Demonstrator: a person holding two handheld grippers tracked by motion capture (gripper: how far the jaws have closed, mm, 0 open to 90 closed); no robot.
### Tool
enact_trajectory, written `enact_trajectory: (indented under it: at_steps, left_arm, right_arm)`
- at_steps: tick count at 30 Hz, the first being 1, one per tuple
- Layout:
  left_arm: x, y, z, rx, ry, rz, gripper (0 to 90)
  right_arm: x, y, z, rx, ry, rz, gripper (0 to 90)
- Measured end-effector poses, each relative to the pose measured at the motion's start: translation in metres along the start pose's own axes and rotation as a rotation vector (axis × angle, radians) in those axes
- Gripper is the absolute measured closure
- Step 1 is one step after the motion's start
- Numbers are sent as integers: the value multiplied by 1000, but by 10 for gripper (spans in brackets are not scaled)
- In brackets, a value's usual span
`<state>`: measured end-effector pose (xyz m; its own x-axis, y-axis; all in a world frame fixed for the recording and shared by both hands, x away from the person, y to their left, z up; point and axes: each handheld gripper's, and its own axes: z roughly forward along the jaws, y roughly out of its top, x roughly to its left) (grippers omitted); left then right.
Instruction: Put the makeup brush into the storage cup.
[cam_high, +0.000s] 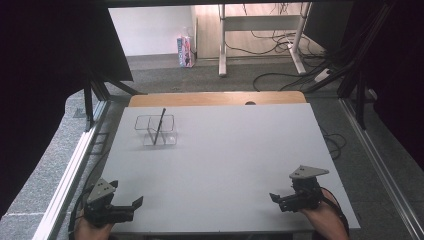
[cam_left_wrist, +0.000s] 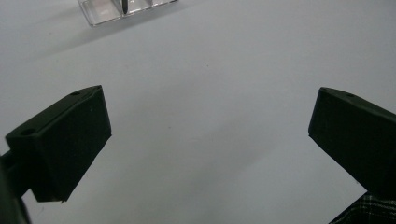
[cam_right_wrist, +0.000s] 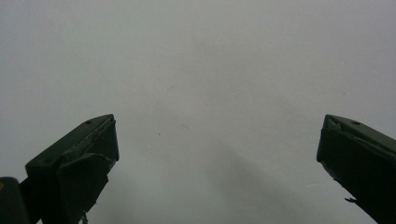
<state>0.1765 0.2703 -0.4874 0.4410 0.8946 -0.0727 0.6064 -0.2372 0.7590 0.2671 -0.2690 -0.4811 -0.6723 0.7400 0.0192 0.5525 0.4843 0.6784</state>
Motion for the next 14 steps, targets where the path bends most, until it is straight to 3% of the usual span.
enact_trajectory:
  at_steps: [14]
  left_arm:
    - [1, -2, 1, 21, 12, -23, 0]
  right_arm:
    - [0, 0, 1, 14, 0, 1, 0]
